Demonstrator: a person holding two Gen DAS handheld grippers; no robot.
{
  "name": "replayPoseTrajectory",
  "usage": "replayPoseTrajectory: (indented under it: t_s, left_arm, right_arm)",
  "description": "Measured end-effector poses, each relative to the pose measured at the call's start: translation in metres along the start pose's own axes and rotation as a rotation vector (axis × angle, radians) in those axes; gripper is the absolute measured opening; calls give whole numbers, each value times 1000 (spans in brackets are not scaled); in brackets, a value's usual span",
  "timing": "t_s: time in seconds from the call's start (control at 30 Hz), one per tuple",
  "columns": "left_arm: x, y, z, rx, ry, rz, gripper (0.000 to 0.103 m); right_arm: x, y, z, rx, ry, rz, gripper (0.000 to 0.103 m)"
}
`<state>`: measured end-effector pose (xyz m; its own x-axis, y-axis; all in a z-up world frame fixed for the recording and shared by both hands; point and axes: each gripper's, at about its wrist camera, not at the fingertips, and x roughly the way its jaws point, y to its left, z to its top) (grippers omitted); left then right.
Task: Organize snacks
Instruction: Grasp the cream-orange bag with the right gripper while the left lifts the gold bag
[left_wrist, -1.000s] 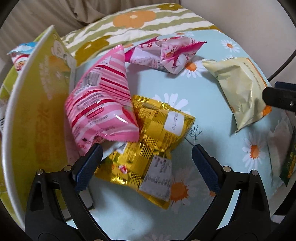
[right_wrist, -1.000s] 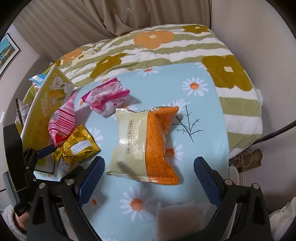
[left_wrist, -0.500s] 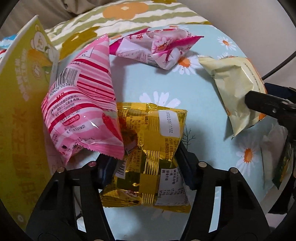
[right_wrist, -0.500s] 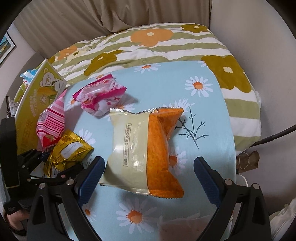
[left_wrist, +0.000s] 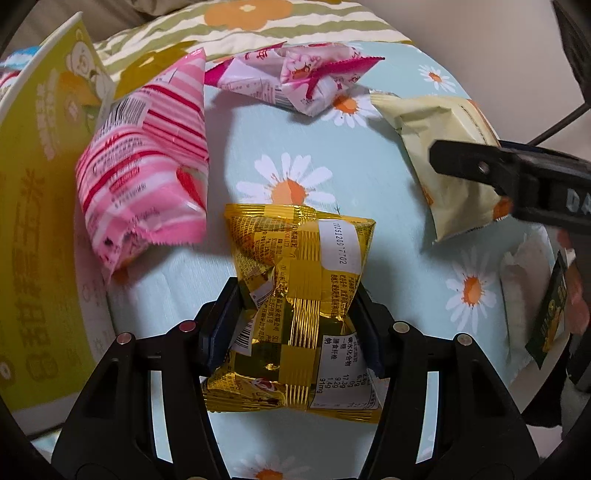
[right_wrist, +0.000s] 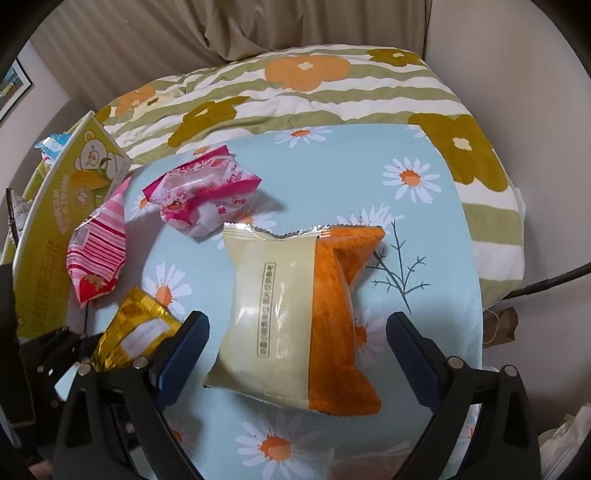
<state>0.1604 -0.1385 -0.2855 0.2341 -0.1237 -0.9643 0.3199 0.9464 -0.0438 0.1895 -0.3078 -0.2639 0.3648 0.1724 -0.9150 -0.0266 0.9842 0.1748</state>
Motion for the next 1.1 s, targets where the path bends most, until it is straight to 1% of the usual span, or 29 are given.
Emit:
replayPoseTrajectory:
  t_s: [0.1,0.17,0.2,0.27,0.43,0.57,0.73,0.83,0.97,1.1]
  left_arm:
    - [-1,0,-3,-10,-5,-5,54]
    - [-1,0,-4,-17,-9,-6,54]
    - [-2,0,-5,-22,-10,-7,54]
    - [-3,1,-7,-36,-14,-12,54]
    - [-7,0,-10,-61,-25,-19,54]
    - [-16,-4,-13,-77,-41,-25,53]
    - [-37,-11,-16,-92,-75,-32,53]
    - [-58,-14,-16,-114,-113,-34,53]
    - [-95,-16,-16,-144,-186,-32,53]
    - [-136,-7,-16,-193,-261,-25,53]
  right_arm:
    - [6,2,3,-6,12,2,90]
    - [10,3,4,-9,18,3,83]
    - [11,4,3,-10,22,3,81]
    - [17,5,2,-14,39,-4,72]
    - [16,8,-2,-34,32,-18,62]
    - [6,6,-5,-31,19,8,61]
    - [-21,7,-7,-45,-21,18,61]
    - [-39,8,-6,-54,-49,28,61]
    - [-71,15,-2,-74,-98,55,60]
    - [-101,28,5,-120,-148,82,60]
